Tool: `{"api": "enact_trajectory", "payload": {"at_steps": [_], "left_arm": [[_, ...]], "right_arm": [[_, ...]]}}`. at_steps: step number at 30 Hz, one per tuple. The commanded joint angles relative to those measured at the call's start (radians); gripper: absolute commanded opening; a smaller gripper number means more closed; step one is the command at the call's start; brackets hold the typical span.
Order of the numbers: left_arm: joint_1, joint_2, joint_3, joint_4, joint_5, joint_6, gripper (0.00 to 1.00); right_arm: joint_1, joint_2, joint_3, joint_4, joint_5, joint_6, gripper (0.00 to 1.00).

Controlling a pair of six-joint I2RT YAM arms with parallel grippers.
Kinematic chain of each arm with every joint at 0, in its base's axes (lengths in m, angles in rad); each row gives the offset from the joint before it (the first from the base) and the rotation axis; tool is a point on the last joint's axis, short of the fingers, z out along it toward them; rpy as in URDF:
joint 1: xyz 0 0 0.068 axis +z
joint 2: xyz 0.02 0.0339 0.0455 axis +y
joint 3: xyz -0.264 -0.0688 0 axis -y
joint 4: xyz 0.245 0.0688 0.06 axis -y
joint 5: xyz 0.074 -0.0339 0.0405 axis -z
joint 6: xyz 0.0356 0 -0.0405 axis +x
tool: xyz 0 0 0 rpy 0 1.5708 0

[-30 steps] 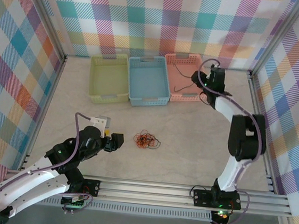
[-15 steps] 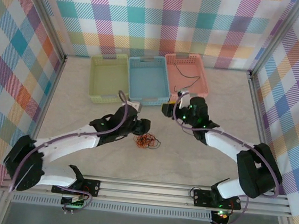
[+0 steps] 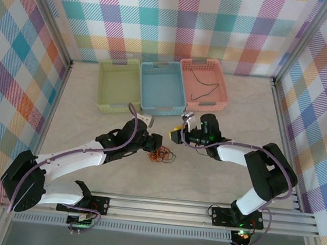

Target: Untangle the cables

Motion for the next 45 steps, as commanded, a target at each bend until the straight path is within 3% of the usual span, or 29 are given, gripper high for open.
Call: {"api": "enact_trajectory", "payload": {"at_steps": [1,10,14,20,30,45], "left_arm": [[0.008,-0.022,-0.012,0.043,-0.010,0.030,0.64],[0.009,0.046,0.028,-0.003,0.019,-0.020,0.64],[0.015,0.050,0.018,0.019,0.074,-0.046,0.62],[0.062,0.077,0.015,0.036,0.197,-0.113,0.57],[0.094,0.076,0.012,0.012,0.200,-0.124,0.54],[0.103,0.095,0.017,0.009,0.197,-0.110,0.54]], "right_arm": [[0.010,0.023,0.043,-0.031,-0.099,-0.066,0.53],[0.013,0.103,0.127,-0.228,-0.092,-0.179,0.53],[0.014,0.164,0.193,-0.328,-0.141,-0.188,0.52],[0.014,0.187,0.208,-0.336,-0.200,-0.182,0.52],[0.014,0.211,0.255,-0.480,-0.202,-0.297,0.52],[0.014,0.225,0.272,-0.548,-0.272,-0.376,0.57]]}}
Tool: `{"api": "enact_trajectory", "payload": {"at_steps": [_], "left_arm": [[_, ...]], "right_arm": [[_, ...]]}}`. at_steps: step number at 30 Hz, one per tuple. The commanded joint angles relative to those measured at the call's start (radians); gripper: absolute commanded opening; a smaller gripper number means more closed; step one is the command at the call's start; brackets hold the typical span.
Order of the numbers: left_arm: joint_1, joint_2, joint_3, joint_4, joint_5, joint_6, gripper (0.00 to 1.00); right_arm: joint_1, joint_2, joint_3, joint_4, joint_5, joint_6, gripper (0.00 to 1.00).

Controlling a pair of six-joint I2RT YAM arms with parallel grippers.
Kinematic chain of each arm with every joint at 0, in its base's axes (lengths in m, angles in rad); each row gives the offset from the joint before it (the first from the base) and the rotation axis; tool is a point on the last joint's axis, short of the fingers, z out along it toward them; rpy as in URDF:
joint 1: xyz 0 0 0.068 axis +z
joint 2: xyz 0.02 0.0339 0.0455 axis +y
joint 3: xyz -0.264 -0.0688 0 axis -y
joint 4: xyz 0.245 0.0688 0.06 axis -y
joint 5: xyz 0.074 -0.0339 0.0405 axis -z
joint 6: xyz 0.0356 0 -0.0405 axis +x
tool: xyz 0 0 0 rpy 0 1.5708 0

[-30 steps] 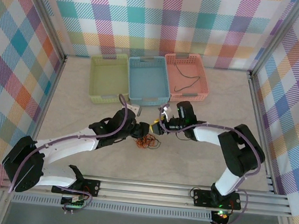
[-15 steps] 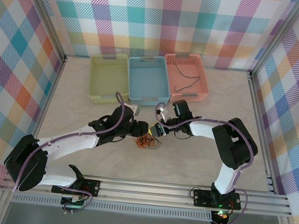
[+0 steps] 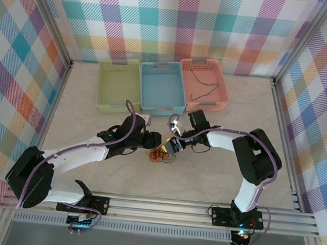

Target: Untangle the cables

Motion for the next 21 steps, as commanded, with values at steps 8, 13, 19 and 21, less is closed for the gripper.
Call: {"api": "enact_trajectory", "payload": {"at_steps": [8,13,19,21], "left_arm": [[0.011,-0.005,0.011,-0.006,0.011,0.009,0.54],[0.011,-0.001,0.017,-0.013,0.013,0.009,0.54],[0.011,-0.010,0.016,-0.020,0.002,0.014,0.54],[0.011,-0.003,0.018,-0.020,0.005,0.011,0.54]], "right_arm": [[0.007,0.025,0.035,-0.065,0.017,-0.061,0.49],[0.009,0.036,0.051,-0.085,0.004,-0.060,0.31],[0.009,0.001,0.032,-0.045,0.018,-0.053,0.04],[0.008,-0.040,-0.010,0.030,0.023,-0.039,0.00]]}}
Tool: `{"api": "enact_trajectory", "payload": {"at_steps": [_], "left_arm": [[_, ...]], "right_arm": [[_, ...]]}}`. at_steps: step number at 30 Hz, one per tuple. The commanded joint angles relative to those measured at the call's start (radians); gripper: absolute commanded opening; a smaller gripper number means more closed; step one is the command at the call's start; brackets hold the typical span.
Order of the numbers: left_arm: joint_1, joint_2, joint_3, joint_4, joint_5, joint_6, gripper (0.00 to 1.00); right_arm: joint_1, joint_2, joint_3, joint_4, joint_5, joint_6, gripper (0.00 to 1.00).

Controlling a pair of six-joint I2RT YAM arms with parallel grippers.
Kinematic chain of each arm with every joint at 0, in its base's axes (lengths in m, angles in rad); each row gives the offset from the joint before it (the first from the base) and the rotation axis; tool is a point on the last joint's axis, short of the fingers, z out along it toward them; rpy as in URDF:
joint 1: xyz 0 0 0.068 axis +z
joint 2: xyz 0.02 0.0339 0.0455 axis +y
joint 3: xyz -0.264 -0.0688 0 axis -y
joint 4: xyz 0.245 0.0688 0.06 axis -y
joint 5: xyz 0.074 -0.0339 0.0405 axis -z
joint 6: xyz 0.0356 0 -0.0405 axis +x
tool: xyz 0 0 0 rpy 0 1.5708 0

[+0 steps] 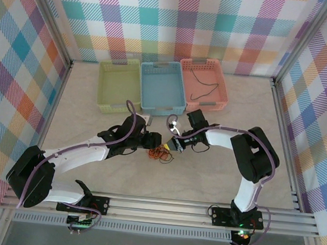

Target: Untangle the cables

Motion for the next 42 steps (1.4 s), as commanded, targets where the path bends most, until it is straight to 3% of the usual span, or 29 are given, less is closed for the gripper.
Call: {"api": "enact_trajectory", "payload": {"at_steps": [1,6,10,14,22,28,36,42], "left_arm": [[0.011,0.001,0.020,-0.018,-0.001,0.009,0.54],[0.010,0.047,0.042,-0.046,-0.012,-0.004,0.54],[0.019,0.105,0.070,-0.086,-0.007,-0.024,0.51],[0.022,0.175,0.119,-0.132,0.017,-0.023,0.47],[0.024,0.235,0.168,-0.174,0.036,-0.008,0.50],[0.027,0.224,0.180,-0.192,-0.035,-0.001,0.53],[0.026,0.251,0.261,-0.262,-0.049,0.103,0.58],[0.026,0.236,0.325,-0.302,-0.078,0.168,0.59]], "right_arm": [[0.007,-0.084,-0.058,0.116,-0.006,0.007,0.00],[0.006,-0.173,-0.150,0.273,0.038,0.042,0.00],[0.006,-0.203,-0.175,0.309,0.083,0.056,0.00],[0.001,-0.186,-0.167,0.311,0.041,0.067,0.00],[0.001,-0.181,-0.164,0.322,0.002,0.081,0.00],[0.001,-0.170,-0.149,0.303,-0.001,0.086,0.00],[-0.006,-0.161,-0.141,0.318,-0.010,0.129,0.00],[-0.025,-0.200,-0.193,0.440,-0.003,0.231,0.00]]}}
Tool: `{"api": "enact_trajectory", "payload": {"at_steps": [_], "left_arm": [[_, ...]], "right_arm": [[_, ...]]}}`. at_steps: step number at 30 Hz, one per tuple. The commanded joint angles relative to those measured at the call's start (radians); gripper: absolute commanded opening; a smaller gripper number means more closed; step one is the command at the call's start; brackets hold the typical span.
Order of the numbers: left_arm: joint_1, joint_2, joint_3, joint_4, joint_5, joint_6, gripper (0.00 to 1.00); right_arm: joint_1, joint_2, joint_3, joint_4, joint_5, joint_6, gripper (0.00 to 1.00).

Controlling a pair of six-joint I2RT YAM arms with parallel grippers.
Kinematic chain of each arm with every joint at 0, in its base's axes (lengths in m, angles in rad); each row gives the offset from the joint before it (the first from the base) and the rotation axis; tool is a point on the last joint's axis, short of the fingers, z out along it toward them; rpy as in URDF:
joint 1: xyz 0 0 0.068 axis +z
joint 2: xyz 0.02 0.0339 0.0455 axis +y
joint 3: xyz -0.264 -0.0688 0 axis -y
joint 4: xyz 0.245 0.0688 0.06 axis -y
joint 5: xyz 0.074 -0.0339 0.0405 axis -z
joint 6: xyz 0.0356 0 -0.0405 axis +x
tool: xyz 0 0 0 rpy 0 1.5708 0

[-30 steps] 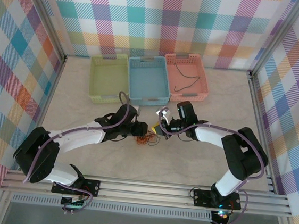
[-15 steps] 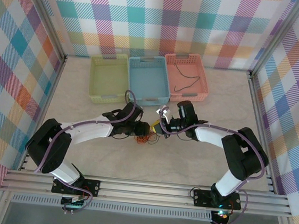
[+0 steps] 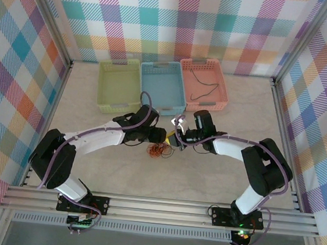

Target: Untangle the cables

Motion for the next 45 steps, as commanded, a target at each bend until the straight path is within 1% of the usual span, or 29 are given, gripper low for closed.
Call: {"api": "enact_trajectory", "payload": {"at_steps": [1,2,3,7,9,11,13,14,16,18,22,24,27,31,35,37,41,45], "left_arm": [[0.009,-0.007,0.059,-0.060,-0.070,0.068,0.59],[0.006,-0.016,0.058,-0.047,-0.101,0.072,0.58],[0.006,-0.028,0.048,-0.020,-0.106,0.079,0.59],[0.006,-0.025,0.049,0.024,-0.077,0.134,0.63],[0.011,0.000,0.059,0.043,0.001,0.160,0.67],[0.011,0.018,0.071,0.043,0.046,0.177,0.67],[0.012,0.025,0.079,0.074,0.065,0.198,0.67],[0.012,0.033,0.094,0.062,0.059,0.211,0.67],[0.012,0.070,0.145,-0.016,0.034,0.249,0.67],[0.012,0.092,0.170,-0.036,-0.006,0.278,0.66],[0.012,0.067,0.122,0.043,-0.068,0.332,0.66],[0.012,0.049,0.081,0.130,-0.063,0.383,0.67],[0.012,0.036,0.006,0.245,-0.052,0.421,0.67],[0.012,0.061,-0.019,0.300,-0.011,0.431,0.67],[0.015,0.078,-0.072,0.394,-0.035,0.427,0.67],[0.015,0.088,-0.088,0.433,-0.017,0.424,0.67],[0.015,0.098,-0.089,0.451,-0.011,0.415,0.67],[0.015,0.118,-0.069,0.425,-0.020,0.411,0.65]], "right_arm": [[-0.018,-0.030,-0.033,0.120,-0.037,0.080,0.00],[-0.025,-0.036,-0.040,0.135,-0.036,0.096,0.00],[-0.033,-0.037,-0.044,0.146,-0.028,0.113,0.00],[-0.069,-0.037,-0.058,0.190,-0.022,0.182,0.00],[-0.087,-0.032,-0.063,0.210,-0.037,0.208,0.00],[-0.094,-0.027,-0.062,0.216,-0.042,0.217,0.00],[-0.094,-0.019,-0.053,0.200,-0.050,0.219,0.00],[-0.094,-0.018,-0.049,0.196,-0.051,0.219,0.00],[-0.095,-0.020,-0.052,0.200,-0.050,0.221,0.00],[-0.099,-0.021,-0.056,0.212,-0.049,0.233,0.00],[-0.104,-0.015,-0.057,0.220,-0.059,0.243,0.00],[-0.105,-0.015,-0.057,0.224,-0.058,0.245,0.00],[-0.104,-0.017,-0.058,0.228,-0.060,0.246,0.00],[-0.104,-0.022,-0.063,0.236,-0.059,0.248,0.00],[-0.104,-0.024,-0.069,0.251,-0.062,0.252,0.00],[-0.104,-0.021,-0.067,0.250,-0.067,0.256,0.00],[-0.104,-0.023,-0.070,0.260,-0.075,0.259,0.00],[-0.104,-0.027,-0.076,0.283,-0.086,0.266,0.00]]}}
